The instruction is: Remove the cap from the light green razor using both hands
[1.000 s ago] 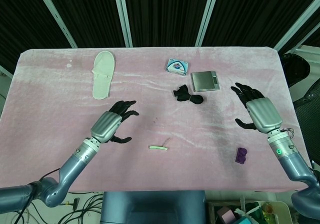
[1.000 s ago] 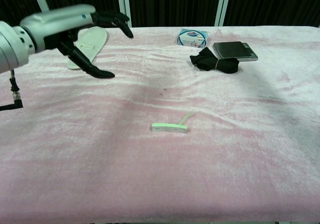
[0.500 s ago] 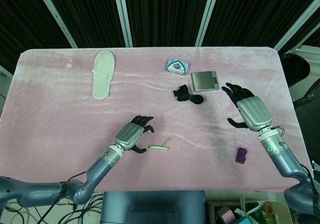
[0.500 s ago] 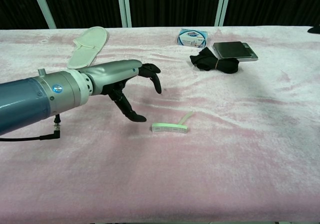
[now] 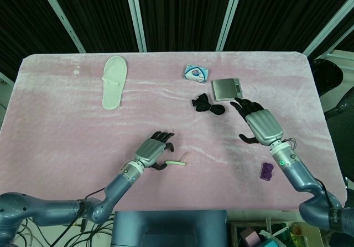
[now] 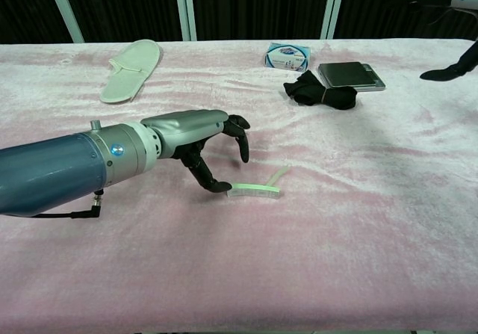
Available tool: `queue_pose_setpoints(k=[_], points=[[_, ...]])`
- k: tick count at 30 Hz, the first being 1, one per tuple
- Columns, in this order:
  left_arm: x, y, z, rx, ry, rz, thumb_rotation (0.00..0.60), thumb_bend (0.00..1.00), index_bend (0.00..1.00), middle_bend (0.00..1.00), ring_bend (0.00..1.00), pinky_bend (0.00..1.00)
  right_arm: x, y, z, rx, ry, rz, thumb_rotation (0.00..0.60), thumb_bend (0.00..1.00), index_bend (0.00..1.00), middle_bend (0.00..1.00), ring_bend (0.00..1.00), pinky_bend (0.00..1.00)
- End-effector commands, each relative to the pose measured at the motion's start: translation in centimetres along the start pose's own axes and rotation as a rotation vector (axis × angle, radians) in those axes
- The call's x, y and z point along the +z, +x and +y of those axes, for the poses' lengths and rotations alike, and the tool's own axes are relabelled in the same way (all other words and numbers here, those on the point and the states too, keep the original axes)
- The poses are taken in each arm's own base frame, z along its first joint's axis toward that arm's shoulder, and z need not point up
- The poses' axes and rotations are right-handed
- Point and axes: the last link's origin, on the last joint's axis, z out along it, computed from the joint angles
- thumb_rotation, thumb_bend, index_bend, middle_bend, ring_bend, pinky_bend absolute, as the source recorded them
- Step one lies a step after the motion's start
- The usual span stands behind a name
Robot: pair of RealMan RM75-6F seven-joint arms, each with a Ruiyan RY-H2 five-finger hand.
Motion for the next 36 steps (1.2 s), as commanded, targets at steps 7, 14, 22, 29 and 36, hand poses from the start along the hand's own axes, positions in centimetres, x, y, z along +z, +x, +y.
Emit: queue_pose_setpoints(k=[7,14,22,29,36], points=[[0.6,-0.8,0.3,-0.013,-0.005,-0.036,0.600,0.32,0.40,0.07,0.00,0.00,0.2,-0.3,-0.4,-0.002,0.008,0.002,0.600,0.23,0.01,0.00,0.06,0.15],[1.2,-1.6,0.5,-0.009,-0.001,-0.038,0.600,0.36,0.44,0.09,0.00,0.00,-0.1,-0.5,0.1,-0.006,-0.006,-0.002,0.600,0.23,0.01,0.00,0.06,0.15],[1.3,-1.8,0.8,-0.009,-0.008,-0.032,0.600,0.40,0.50,0.12,0.00,0.00,-0.3,-0.7,0.7,-0.003,-0.013,-0.004,0.600,0.23,0.01,0.00,0.06,0.15],[1.3,-1.9,0.5,0.008,0.008,-0.044,0.600,0.42,0.53,0.15,0.00,0.00,-0.4,-0.8,1.0,0.000,-0.017,-0.007,0.600,0.23,0.01,0.00,0.06,0.15],[1.4,-1.5,0.7,-0.020,0.016,-0.014,0.600,0.46,0.55,0.15,0.00,0.00,-0.5,-0.9,1.0,-0.001,-0.018,-0.008,0.600,0.23,0.01,0.00,0.06,0.15]])
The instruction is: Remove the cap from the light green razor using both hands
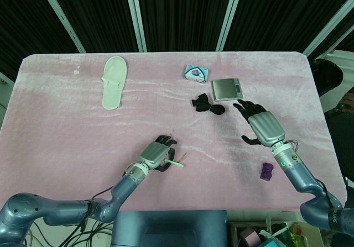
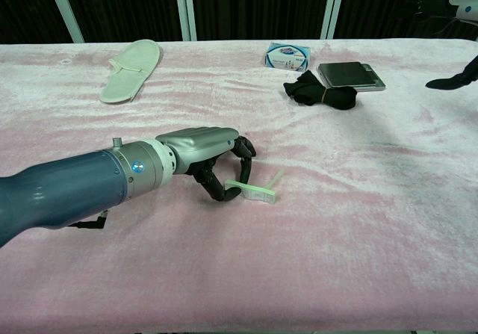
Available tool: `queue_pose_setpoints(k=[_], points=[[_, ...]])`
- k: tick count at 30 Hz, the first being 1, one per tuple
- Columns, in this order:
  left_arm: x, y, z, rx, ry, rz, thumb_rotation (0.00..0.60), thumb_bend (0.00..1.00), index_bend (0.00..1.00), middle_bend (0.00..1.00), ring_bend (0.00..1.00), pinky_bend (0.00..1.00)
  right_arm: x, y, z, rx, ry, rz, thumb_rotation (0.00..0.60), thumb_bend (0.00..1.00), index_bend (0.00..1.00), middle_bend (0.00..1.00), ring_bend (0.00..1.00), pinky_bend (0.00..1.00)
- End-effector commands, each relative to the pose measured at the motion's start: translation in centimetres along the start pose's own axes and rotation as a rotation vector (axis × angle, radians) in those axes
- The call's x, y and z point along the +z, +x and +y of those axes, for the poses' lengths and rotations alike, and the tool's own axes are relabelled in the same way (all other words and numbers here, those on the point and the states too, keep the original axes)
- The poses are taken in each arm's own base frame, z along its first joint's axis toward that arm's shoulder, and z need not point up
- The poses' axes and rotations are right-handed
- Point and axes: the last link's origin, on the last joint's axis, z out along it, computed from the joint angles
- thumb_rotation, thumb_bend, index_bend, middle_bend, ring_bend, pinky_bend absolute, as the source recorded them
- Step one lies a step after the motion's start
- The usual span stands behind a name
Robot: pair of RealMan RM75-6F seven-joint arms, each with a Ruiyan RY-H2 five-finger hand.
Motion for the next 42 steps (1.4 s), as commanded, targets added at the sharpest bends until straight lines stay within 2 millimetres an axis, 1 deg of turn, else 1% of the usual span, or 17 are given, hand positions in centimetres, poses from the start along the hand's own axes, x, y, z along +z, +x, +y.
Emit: queue_pose_setpoints(k=[1,4,9,10,15,19,24,27,31,42], points=[[0.1,0.4,0.0,-0.021,0.004,0.026,0.600,0.47,0.55,0.15,0.00,0.00,0.0,0.0,-0.1,0.001,0.003,-0.001,0.600,0.23,0.01,0.00,0.06,0.15],[0.1,0.8,-0.1,-0.028,0.004,0.030,0.600,0.47,0.55,0.15,0.00,0.00,0.0,0.0,-0.2,0.002,0.012,-0.007,0.600,0.23,0.01,0.00,0.06,0.15],[0.2,2.6,-0.4,-0.025,-0.016,0.065,0.600,0.47,0.55,0.15,0.00,0.00,0.1,0.2,-0.7,0.024,0.028,-0.050,0.600,0.21,0.02,0.00,0.06,0.15],[0.3,3.2,-0.4,-0.015,-0.025,0.080,0.600,0.47,0.55,0.15,0.00,0.00,0.2,0.3,-1.0,0.045,0.031,-0.072,0.600,0.21,0.03,0.00,0.06,0.15],[0.6,4.8,-0.3,0.006,-0.052,0.126,0.600,0.47,0.55,0.15,0.00,0.00,0.5,0.7,-1.9,0.078,0.053,-0.117,0.600,0.21,0.06,0.00,0.06,0.15],[0.7,6.2,-0.3,0.039,-0.084,0.175,0.600,0.47,0.55,0.16,0.00,0.00,1.2,1.0,-3.4,0.108,0.085,-0.122,0.600,0.21,0.11,0.00,0.06,0.15],[0.7,7.5,-0.5,0.085,-0.123,0.235,0.600,0.47,0.55,0.16,0.00,0.00,2.5,1.4,-5.5,0.145,0.121,-0.172,0.600,0.21,0.13,0.00,0.05,0.15],[0.6,7.8,-1.0,0.087,-0.123,0.269,0.600,0.47,0.55,0.16,0.00,0.00,3.2,1.7,-6.7,0.164,0.137,-0.207,0.600,0.21,0.15,0.00,0.05,0.15],[0.5,8.2,-0.9,0.069,-0.131,0.282,0.600,0.47,0.56,0.16,0.00,0.00,3.8,1.5,-8.4,0.152,0.172,-0.235,0.600,0.21,0.17,0.00,0.05,0.15],[0.2,8.5,-1.0,0.076,-0.141,0.280,0.600,0.47,0.56,0.16,0.00,0.00,4.9,0.7,-11.1,0.156,0.210,-0.260,0.600,0.22,0.26,0.00,0.05,0.15]])
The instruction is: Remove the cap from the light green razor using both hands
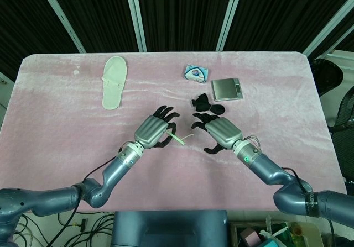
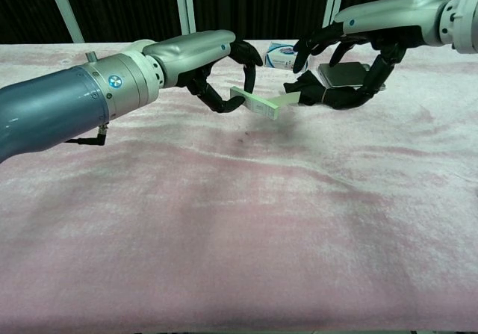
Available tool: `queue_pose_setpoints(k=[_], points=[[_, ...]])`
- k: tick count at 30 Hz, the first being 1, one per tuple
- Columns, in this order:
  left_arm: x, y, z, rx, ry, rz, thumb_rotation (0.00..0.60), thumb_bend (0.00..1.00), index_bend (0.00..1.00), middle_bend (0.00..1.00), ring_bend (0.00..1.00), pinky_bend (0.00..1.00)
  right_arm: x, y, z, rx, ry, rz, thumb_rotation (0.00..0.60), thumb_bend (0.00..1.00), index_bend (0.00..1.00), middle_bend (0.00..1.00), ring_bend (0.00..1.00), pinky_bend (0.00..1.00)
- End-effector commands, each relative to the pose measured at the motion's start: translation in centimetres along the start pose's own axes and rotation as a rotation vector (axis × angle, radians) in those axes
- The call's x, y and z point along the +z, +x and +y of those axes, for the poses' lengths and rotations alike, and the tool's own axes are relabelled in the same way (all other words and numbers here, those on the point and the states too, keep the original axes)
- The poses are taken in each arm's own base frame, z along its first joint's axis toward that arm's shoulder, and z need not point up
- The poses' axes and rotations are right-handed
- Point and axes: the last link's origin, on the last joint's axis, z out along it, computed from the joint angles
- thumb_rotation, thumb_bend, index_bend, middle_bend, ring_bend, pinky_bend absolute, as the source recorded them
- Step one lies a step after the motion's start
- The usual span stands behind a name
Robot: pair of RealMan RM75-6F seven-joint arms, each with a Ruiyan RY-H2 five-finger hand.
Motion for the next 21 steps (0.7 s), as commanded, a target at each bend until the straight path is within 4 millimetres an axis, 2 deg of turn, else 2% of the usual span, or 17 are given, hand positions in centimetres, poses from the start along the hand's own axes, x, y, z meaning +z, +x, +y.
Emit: queue_pose_setpoints(k=[1,8,21], points=[[0.0,0.1,0.1,-0.003,-0.001,0.005,0.600,0.47,0.56,0.16,0.00,0.00,0.6,-0.2,-0.6,-0.004,0.011,-0.010,0.600,0.22,0.27,0.00,0.05,0.15],[0.0,-0.3,0.3,-0.007,-0.013,-0.018,0.600,0.47,0.56,0.16,0.00,0.00,1.9,-0.2,-2.0,-0.014,0.034,-0.011,0.600,0.24,0.29,0.00,0.05,0.15],[-0.2,-0.2,0.6,-0.034,-0.028,-0.025,0.600,0.47,0.57,0.16,0.00,0.00,3.6,-0.9,-2.4,-0.014,0.011,-0.026,0.600,0.26,0.35,0.00,0.05,0.15]])
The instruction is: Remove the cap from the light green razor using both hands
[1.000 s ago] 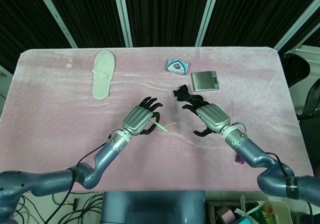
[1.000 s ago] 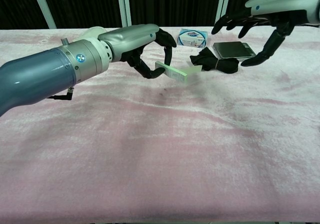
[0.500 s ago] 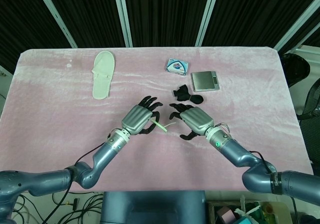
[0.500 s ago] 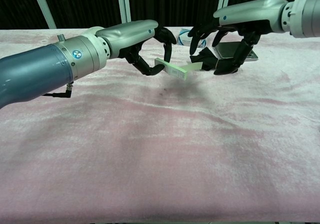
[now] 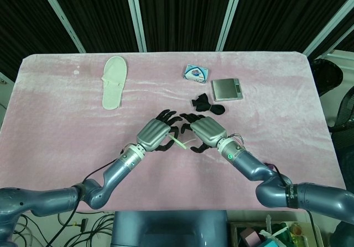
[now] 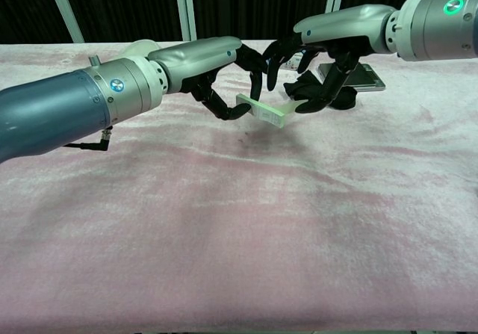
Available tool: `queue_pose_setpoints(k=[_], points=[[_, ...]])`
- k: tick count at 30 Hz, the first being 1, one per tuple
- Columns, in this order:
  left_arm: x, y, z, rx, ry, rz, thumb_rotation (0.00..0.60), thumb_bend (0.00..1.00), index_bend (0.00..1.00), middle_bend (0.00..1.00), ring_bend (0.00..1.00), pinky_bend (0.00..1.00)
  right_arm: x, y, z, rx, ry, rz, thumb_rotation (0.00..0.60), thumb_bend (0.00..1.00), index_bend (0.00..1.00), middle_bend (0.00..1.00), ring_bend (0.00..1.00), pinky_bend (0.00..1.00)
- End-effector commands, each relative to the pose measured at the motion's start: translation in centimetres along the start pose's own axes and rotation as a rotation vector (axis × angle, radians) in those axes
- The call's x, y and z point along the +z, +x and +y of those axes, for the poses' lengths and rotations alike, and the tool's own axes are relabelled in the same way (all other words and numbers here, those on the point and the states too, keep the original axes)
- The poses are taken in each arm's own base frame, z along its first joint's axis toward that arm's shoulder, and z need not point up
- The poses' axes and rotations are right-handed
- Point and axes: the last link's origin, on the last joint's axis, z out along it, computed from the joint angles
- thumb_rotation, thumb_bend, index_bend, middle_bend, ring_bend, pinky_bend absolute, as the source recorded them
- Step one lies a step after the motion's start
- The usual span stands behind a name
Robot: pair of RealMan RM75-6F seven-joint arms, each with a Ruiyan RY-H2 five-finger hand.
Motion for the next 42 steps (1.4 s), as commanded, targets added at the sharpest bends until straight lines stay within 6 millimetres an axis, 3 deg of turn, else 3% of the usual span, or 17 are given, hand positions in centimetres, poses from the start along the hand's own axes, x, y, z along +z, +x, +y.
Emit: queue_pose_setpoints(k=[1,20,42], points=[[-0.05,0.06,-0.04,0.000,-0.001,0.000,0.600,0.47,0.57,0.16,0.00,0.00,0.28,-0.22,0.01,0.001,-0.007,-0.005,0.600,0.27,0.36,0.00,0.05,0.15],[-0.44,0.09,-0.04,-0.002,-0.007,-0.003,0.600,0.48,0.58,0.16,0.00,0.00,1.08,-0.91,0.03,0.003,-0.017,-0.002,0.600,0.33,0.47,0.00,0.05,0.15],[-0.45,-0.18,0.28,-0.005,-0.012,0.007,0.600,0.48,0.59,0.16,0.00,0.00,0.93,-0.92,0.11,0.003,-0.019,-0.006,0.600,0.35,0.51,0.00,0.05,0.15]])
